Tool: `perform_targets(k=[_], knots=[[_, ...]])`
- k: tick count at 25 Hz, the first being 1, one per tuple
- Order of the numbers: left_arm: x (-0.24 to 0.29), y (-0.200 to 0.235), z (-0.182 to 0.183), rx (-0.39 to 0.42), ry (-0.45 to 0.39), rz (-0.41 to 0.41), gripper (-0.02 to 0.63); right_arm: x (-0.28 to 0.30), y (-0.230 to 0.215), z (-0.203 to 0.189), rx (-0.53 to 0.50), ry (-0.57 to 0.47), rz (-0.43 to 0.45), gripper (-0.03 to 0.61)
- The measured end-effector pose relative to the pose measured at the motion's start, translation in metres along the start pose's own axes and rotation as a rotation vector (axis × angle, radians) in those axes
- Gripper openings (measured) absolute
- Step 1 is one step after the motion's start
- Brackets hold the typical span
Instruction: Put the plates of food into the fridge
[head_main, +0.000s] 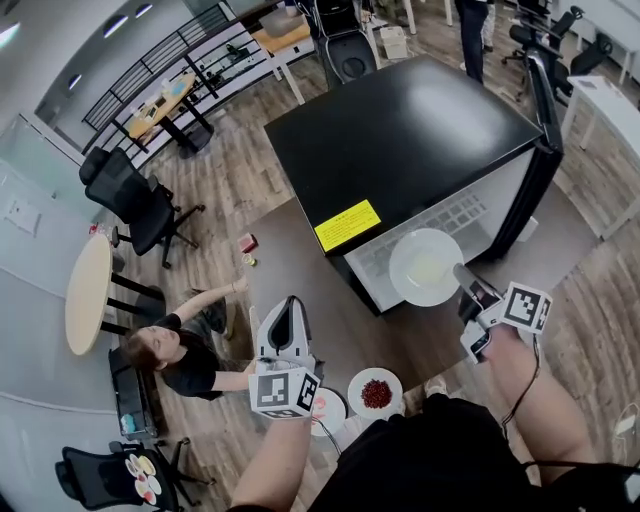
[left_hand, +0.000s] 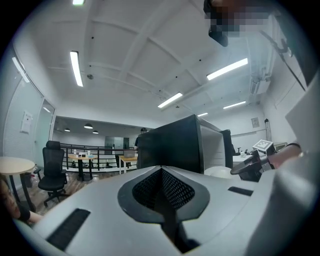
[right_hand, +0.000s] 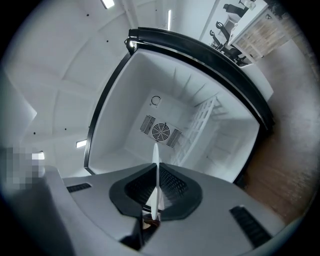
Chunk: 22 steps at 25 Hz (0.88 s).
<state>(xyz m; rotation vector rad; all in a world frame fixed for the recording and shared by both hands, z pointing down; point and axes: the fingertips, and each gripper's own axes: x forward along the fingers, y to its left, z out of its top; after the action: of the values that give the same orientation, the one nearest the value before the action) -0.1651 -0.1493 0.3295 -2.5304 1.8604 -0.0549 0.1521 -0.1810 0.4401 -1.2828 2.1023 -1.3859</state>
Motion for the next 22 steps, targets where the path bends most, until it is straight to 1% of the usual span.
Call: perform_targets(k=[2,4,6,8,10,13,14,18,22], knots=[[0.002,0.003,0.004,0.003,-0.006,0.014,0.003,0.012,0.014,0.007,0.012,-0.003,0.076,0.018],[0.005,0.007,0.008,0.007,-0.012,0.028,0.003,0.022,0.013,0.012,0.003,0.008,0.064,0.018],[0.009,0.01,0.011,0.009,-0.016,0.043,0.003,0.033,0.019,0.017,0.004,0.015,0.102,0.018],[0.011,0.011,0.014,0.01,-0.019,0.056,0.003,0.041,0.016,0.021,-0.003,0.029,0.088,0.018],[0.013,0.011,0.018,0.014,-0.022,0.07,0.003,0.05,0.022,0.026,0.002,0.037,0.126,0.018],[0.013,0.013,0.023,0.021,-0.027,0.095,0.004,0.059,0.013,0.029,-0.003,0.055,0.087,0.018],[0.013,0.015,0.025,0.025,-0.027,0.102,0.004,0.064,0.013,0.029,0.005,0.06,0.087,0.018],[0.013,0.023,0.028,0.031,-0.021,0.131,0.004,0.084,0.023,0.029,0.031,0.084,0.132,0.018],[0.012,0.023,0.029,0.041,-0.016,0.151,0.003,0.098,0.026,0.031,0.033,0.112,0.148,0.018]])
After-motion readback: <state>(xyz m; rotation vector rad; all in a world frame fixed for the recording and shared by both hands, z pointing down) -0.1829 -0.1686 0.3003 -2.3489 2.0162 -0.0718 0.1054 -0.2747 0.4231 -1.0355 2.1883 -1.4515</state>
